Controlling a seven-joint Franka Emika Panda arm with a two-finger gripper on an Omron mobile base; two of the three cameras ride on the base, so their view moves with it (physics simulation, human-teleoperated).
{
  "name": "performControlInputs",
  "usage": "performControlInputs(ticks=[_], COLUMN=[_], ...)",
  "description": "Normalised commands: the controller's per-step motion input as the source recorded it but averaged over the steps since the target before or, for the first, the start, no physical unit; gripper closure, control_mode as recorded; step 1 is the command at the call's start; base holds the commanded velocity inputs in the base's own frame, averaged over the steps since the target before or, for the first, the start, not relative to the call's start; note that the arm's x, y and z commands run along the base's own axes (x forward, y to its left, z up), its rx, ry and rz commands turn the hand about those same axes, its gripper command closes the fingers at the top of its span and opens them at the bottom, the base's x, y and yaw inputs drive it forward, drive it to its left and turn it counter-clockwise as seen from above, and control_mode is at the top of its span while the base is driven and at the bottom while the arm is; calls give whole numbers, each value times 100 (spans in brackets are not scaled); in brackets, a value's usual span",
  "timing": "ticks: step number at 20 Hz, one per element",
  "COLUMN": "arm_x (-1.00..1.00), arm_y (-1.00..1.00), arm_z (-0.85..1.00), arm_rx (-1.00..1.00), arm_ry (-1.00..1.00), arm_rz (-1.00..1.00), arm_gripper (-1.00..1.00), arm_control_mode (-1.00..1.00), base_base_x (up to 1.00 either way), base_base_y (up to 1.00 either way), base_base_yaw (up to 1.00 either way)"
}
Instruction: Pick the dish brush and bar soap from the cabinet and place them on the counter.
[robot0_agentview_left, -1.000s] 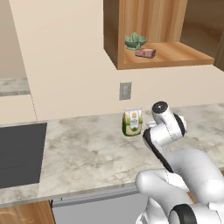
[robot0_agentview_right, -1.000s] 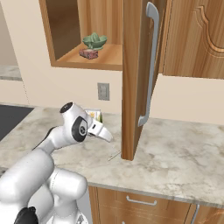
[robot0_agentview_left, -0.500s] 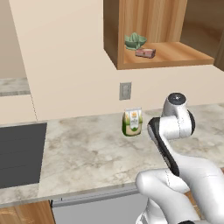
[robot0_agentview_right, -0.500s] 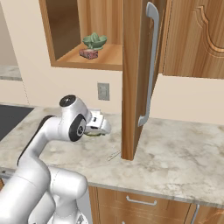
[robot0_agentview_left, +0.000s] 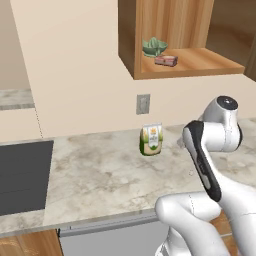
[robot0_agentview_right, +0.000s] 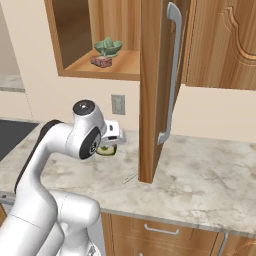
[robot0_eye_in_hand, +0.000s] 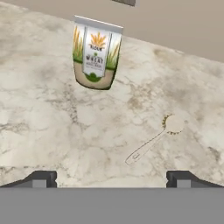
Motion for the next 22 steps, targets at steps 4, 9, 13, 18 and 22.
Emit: performControlInputs(ticks=[4, 9, 13, 18, 22], arm_x=[-20, -3, 0, 2, -3], arm_y=[7, -11, 0, -2, -6], arm_z=[22, 15, 21, 45, 41], arm_rx=[9, 20, -7, -1, 6], arm_ry=[2, -5, 0, -2, -13], arm_rz=[26, 7, 1, 0, 0], arm_gripper=[-100, -100, -100, -100, -100], arm_control_mode=[-100, -100, -100, -100, -100], base_base_x=[0, 0, 0, 0, 0], base_base_y=[0, 0, 0, 0, 0], base_base_yaw=[0, 0, 0, 0, 0])
